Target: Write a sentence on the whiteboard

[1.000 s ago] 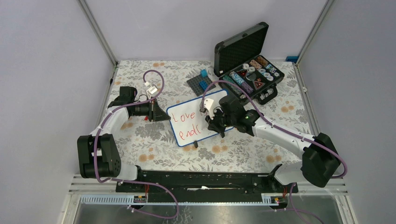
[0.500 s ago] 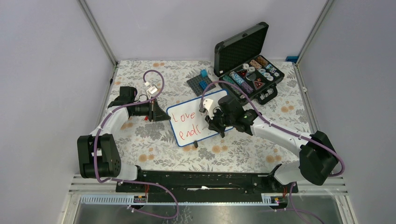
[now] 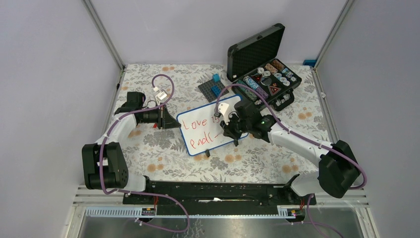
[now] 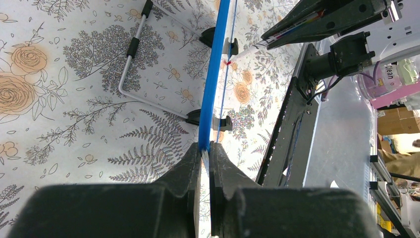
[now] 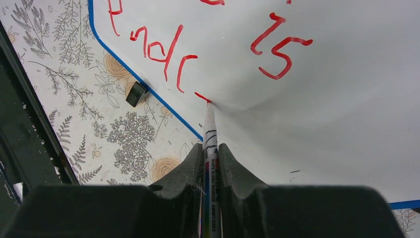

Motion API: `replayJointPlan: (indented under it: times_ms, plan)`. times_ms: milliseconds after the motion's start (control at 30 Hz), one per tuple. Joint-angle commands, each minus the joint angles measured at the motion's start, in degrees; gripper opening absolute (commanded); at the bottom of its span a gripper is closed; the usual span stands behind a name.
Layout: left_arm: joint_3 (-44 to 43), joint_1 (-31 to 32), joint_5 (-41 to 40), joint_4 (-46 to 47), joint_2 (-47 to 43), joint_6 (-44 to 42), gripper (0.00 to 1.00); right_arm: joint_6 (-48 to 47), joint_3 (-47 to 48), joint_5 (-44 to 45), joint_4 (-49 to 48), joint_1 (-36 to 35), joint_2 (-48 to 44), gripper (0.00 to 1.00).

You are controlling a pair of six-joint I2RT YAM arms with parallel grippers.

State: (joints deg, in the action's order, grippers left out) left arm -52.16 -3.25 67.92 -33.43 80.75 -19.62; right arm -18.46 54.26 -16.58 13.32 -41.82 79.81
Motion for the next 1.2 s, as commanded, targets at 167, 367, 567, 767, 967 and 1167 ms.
replayJointPlan:
  times_ms: [167, 367, 567, 767, 967, 1167]
  plan:
    - [-1.02, 0.97, -1.04, 0.03, -0.69, -2.09, 0.0, -0.76, 4.17, -0.33, -1.78, 1.02, 0.67, 0.0]
    - [-1.18, 0.97, -0.93, 0.04, -0.22, -2.18, 0.0, -0.06, 4.41, -2.05, -1.93, 0.88, 1.64, 0.0]
    - [-1.2, 0.96, -1.01, 0.06, -0.24, -2.18, 0.0, 0.43, 3.48, -2.98, -2.62, 0.02, 2.68, 0.0]
    - [-1.1, 0.97, -1.12, 0.03, -0.33, -2.18, 0.0, 0.2, 2.23, -2.59, -2.69, -0.5, 3.0, 0.0]
    - [-1.08, 0.96, -1.24, 0.05, -0.33, -2.27, 0.0, -0.34, -0.79, -1.74, -2.95, -0.49, 1.9, 0.0]
    - [-1.1, 1.04, -1.22, 0.04, -0.24, -2.13, 0.0, -0.33, -1.8, -0.22, -2.75, -0.42, -0.31, 0.0]
